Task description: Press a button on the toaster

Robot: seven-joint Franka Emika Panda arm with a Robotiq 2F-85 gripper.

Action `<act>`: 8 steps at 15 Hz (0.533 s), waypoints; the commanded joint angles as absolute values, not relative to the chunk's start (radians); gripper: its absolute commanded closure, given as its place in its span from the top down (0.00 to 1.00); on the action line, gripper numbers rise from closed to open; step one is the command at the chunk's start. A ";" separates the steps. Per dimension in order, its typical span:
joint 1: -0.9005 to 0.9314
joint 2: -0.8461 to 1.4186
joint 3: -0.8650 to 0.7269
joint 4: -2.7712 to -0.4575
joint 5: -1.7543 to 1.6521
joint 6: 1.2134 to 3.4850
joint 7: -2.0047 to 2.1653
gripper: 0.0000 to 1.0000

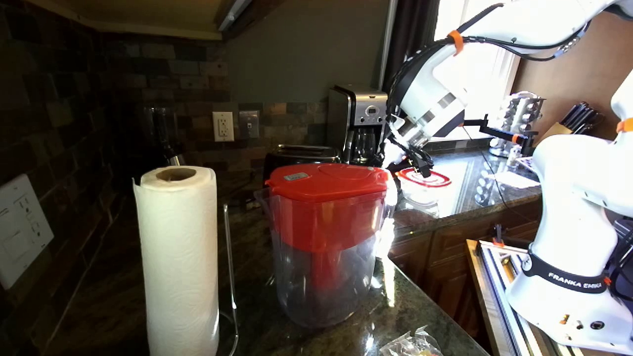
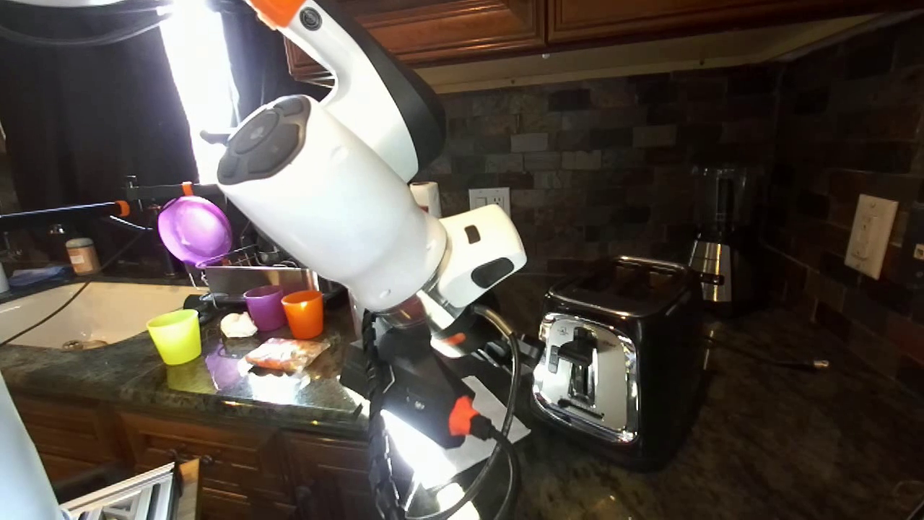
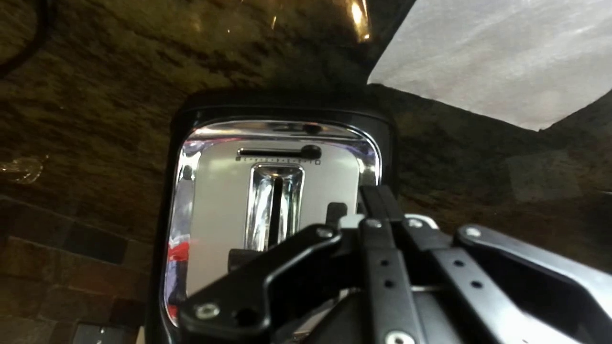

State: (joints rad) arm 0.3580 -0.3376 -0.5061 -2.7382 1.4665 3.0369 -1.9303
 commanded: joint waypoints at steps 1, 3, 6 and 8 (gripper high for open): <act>0.373 -0.374 -0.502 -2.742 1.562 3.082 -2.023 0.00; 0.359 -0.351 -0.503 -2.735 1.509 3.049 -1.972 0.01; 0.359 -0.353 -0.503 -2.734 1.521 3.050 -1.985 0.01; 0.359 -0.353 -0.503 -2.734 1.522 3.050 -1.986 0.00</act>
